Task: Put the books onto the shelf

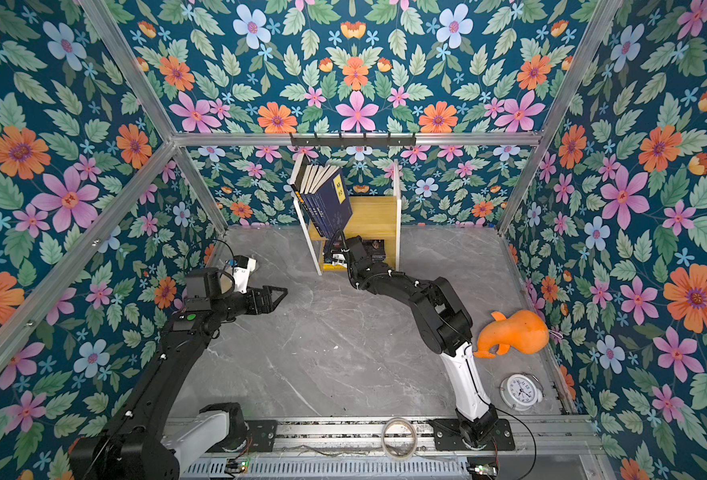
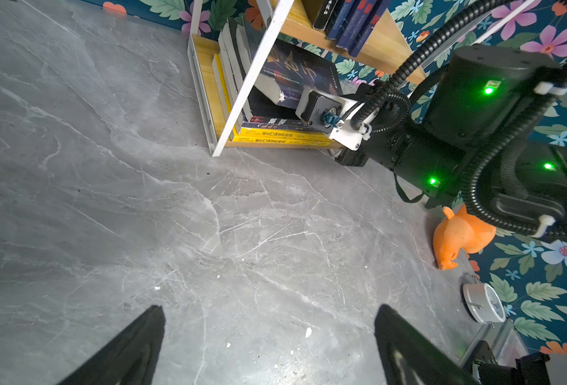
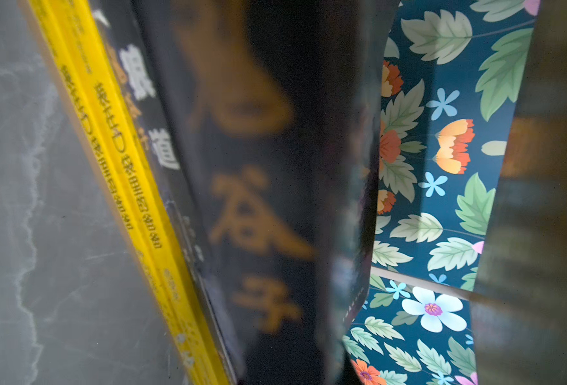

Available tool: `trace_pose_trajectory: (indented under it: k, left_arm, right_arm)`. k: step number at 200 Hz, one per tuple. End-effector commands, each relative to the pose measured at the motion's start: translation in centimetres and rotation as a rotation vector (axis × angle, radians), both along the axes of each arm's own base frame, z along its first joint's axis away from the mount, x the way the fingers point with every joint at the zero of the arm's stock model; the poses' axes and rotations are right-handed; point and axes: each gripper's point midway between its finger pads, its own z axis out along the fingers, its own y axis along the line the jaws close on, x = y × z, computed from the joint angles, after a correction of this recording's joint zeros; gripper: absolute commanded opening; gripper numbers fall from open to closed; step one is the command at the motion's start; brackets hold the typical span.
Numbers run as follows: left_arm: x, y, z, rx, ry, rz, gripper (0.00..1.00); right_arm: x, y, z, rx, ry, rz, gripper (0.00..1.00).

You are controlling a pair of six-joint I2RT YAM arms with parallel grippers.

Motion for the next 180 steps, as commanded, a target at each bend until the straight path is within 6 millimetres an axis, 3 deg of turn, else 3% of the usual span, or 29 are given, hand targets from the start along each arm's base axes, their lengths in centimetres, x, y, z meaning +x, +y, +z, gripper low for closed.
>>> trace_pose_trajectory:
  k: [1, 27, 62, 106, 180]
  left_arm:
    - [0.2, 0.0, 0.4, 0.002, -0.026, -0.006, 1.00]
    - [0.0, -0.1, 0.6, -0.001, -0.025, -0.015, 1.00]
    - [0.0, -0.2, 0.6, -0.003, -0.030, -0.019, 1.00]
    - [0.0, -0.2, 0.4, 0.000, -0.028, -0.016, 1.00]
    - [-0.2, -0.1, 0.4, 0.002, -0.030, -0.015, 1.00]
  right_arm:
    - [-0.5, 0.7, 0.3, 0.034, 0.015, 0.026, 0.00]
    - [-0.9, 1.0, 0.3, 0.038, 0.029, 0.050, 0.00]
    - [-1.2, 0.9, 0.5, 0.033, 0.035, 0.048, 0.13]
    - [-2.0, 0.7, 0.6, 0.037, 0.062, 0.052, 0.30]
    - [-3.7, 1.0, 0.6, 0.085, 0.157, 0.076, 0.67]
